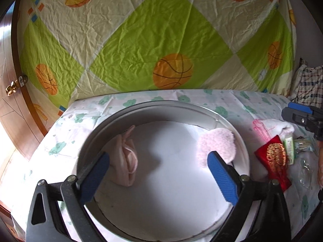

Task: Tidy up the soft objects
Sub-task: 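Open the left gripper dropping the fabric into the tin while the right gripper releases the puff, then grasp the red gold-print pouch with the left gripper while the right gripper grasps the clear plastic bag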

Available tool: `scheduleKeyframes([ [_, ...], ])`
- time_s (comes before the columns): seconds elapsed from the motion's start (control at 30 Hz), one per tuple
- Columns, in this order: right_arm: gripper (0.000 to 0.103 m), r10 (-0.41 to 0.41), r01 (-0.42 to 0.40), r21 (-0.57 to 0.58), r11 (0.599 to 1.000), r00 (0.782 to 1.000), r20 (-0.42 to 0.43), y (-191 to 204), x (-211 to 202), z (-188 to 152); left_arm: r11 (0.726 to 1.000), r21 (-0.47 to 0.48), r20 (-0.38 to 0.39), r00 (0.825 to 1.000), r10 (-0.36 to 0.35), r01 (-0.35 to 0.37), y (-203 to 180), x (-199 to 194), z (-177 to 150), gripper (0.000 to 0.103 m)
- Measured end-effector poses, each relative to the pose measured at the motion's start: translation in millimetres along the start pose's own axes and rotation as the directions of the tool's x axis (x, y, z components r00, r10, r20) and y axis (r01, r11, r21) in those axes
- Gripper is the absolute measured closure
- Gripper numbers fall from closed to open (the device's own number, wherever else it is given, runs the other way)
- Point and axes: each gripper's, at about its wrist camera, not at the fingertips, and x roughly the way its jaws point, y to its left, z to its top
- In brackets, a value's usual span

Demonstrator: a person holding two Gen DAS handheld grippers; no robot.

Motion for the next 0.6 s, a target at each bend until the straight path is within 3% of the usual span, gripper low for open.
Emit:
scheduleKeyframes([
  [0.13, 0.025, -0.062, 0.059, 0.07, 0.996, 0.997, 0.037, -41.8, -38.4, -30.2, 0.998, 0.034, 0.044, 0.997, -0.062, 0.061, -41.4, -19.5, -13.6, 0.004],
  [0.37, 0.025, -0.162, 0.153, 0.143, 0.978, 0.985, 0.053, -81.7, -76.1, -89.9, 0.983, 0.073, 0.085, 0.981, -0.175, 0.169, -114.1, -43.2, -33.3, 0.004],
  [0.6, 0.025, -0.196, 0.194, 0.167, 0.967, 0.981, -0.007, -94.3, -76.0, -132.0, 0.964, 0.137, -0.004, 0.973, -0.23, 0.229, -177.2, -22.0, -44.8, 0.006],
])
